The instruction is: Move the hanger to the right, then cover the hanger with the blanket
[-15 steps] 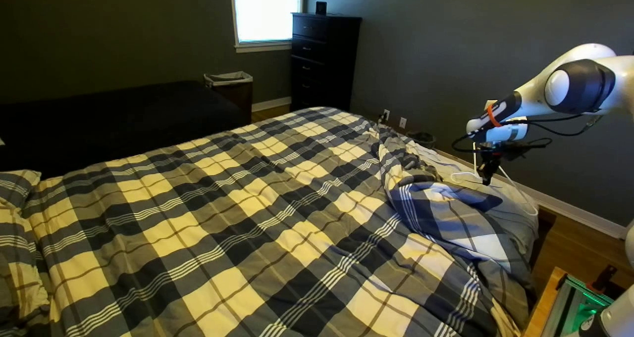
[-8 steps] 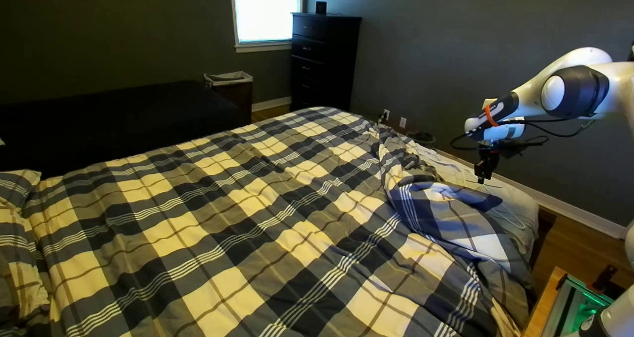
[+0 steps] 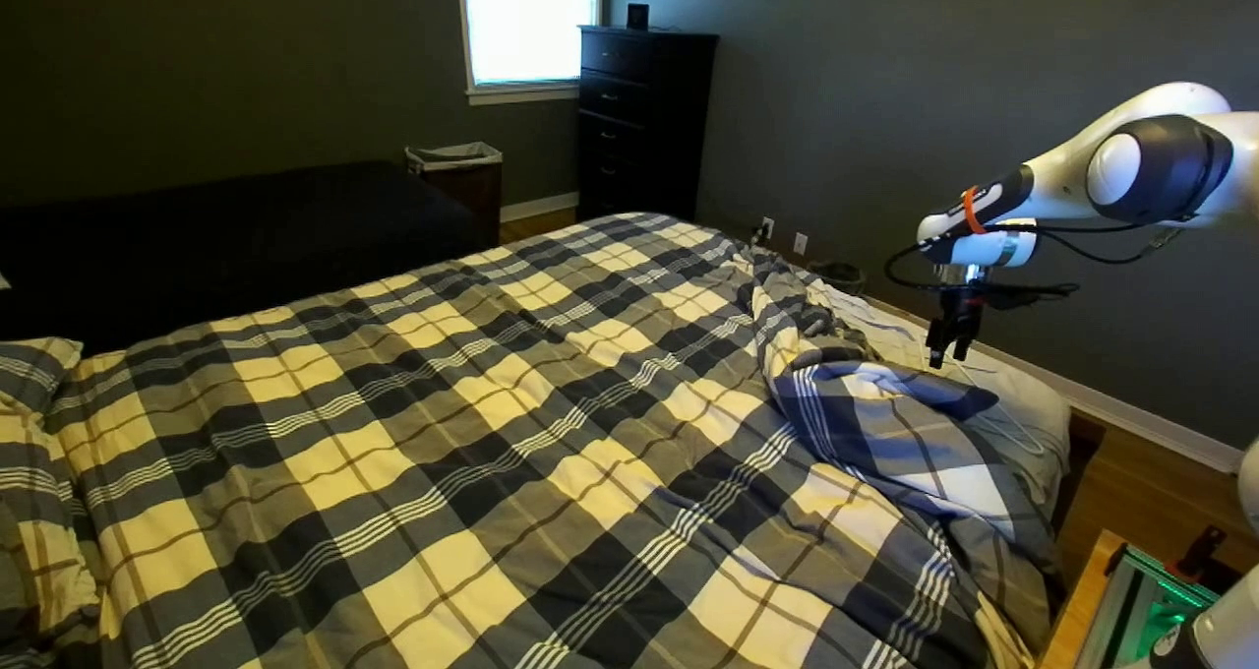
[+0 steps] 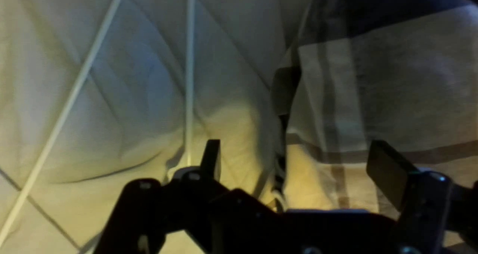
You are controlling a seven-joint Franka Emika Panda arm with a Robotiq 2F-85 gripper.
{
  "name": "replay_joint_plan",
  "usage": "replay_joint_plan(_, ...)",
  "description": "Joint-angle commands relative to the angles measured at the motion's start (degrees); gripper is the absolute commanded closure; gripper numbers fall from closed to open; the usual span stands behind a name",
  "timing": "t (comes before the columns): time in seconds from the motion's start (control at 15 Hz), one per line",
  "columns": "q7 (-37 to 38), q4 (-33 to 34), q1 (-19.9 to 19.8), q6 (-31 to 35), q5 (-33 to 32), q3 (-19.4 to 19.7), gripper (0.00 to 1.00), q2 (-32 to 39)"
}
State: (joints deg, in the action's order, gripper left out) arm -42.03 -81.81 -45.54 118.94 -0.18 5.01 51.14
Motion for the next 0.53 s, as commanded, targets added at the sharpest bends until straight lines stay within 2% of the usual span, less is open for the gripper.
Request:
replay_joint_plan(0.0, -3.62, 0.15, -2.75, -9.08, 5.09, -2.60, 0.00, -0.08)
replay_joint_plan(0.27, -5.43, 2.53, -4.08, -17.56, 9.75, -3.57, 0.02, 2.39)
replay_joint_plan(0.33, -5.82, 2.77, -4.36, -18.46, 10.79, -3.73, 0.25, 2.80)
replay_joint_plan(0.47, -6.52, 2.64, -4.56, -19.44, 11.67, -3.31, 0.29, 2.56)
